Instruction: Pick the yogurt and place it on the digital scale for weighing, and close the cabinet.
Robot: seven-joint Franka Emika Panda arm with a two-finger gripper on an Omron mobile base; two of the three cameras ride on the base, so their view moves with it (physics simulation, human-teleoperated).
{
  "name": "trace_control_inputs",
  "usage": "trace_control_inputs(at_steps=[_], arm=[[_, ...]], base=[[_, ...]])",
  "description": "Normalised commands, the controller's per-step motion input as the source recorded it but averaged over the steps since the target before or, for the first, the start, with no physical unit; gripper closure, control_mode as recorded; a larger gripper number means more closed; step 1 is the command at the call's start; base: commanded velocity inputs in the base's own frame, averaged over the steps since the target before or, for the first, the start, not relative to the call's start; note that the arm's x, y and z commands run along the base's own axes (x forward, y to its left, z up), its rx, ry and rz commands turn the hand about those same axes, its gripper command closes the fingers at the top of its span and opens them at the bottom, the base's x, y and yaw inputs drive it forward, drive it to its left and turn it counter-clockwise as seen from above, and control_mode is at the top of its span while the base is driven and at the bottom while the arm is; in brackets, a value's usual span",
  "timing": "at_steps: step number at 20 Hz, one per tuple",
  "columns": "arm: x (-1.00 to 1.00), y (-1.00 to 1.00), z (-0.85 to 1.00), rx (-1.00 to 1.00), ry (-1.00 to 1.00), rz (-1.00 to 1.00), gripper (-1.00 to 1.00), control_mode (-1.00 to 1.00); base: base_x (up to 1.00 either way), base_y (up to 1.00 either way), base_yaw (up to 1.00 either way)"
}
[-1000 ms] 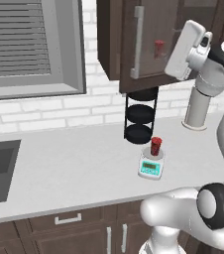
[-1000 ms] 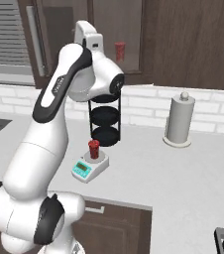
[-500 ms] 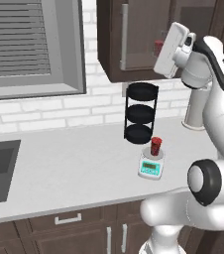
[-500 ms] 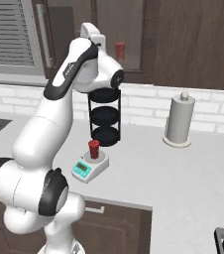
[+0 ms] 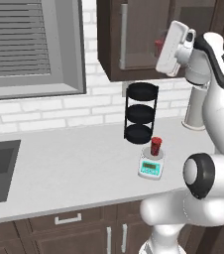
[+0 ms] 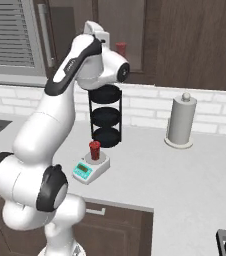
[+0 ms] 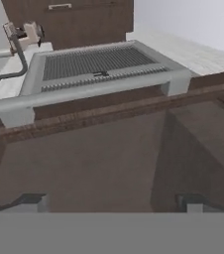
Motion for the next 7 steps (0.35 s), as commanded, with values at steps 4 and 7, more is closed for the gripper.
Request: trace_control_inputs(at_steps=[4,7], arm=[[-0.01,-0.02,-0.97,0.00,-0.04,0.00,-1.00,-1.00],[0.00,-0.01,-0.95,0.00,-0.05,0.00,-1.00,-1.00]], base=[[0.00,0.00,0.00],[0.00,0.00,0.00]])
